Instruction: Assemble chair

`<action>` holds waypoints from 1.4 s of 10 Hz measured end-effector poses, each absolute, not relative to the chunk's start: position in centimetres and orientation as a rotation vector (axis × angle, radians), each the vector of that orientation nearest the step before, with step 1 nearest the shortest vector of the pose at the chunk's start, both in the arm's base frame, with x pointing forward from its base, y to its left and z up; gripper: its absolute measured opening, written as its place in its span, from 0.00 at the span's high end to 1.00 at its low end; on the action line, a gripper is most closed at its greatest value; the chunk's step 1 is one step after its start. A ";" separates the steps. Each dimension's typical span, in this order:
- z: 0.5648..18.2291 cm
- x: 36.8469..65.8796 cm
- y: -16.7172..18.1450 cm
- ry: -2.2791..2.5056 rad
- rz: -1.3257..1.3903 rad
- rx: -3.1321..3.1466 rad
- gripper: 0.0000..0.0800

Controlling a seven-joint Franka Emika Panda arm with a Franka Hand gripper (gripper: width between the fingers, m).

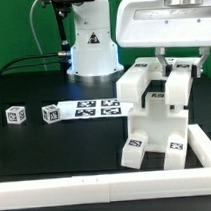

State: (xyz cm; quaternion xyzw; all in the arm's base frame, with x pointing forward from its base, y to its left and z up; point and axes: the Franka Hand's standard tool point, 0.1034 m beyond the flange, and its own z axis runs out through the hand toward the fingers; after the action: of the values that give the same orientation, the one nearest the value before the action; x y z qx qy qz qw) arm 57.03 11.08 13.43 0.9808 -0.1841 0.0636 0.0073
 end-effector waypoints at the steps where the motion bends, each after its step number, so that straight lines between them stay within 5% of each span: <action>1: 13.4 57.0 11.1 -0.576 0.199 3.067 0.64; 5: 13.9 55.8 11.1 -0.562 0.185 3.082 0.64; 9: 12.5 54.8 11.3 -0.544 0.163 3.073 0.64; 14: 11.9 56.3 10.3 -0.561 0.199 3.060 0.64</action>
Offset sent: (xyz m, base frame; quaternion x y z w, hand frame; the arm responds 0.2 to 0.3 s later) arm -0.0322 -0.0003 0.0061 0.0126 -0.0096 -0.0181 0.9997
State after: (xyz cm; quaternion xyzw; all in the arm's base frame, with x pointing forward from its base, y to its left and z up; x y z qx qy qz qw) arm 56.33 10.34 11.87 0.9815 -0.1801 0.0638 0.0123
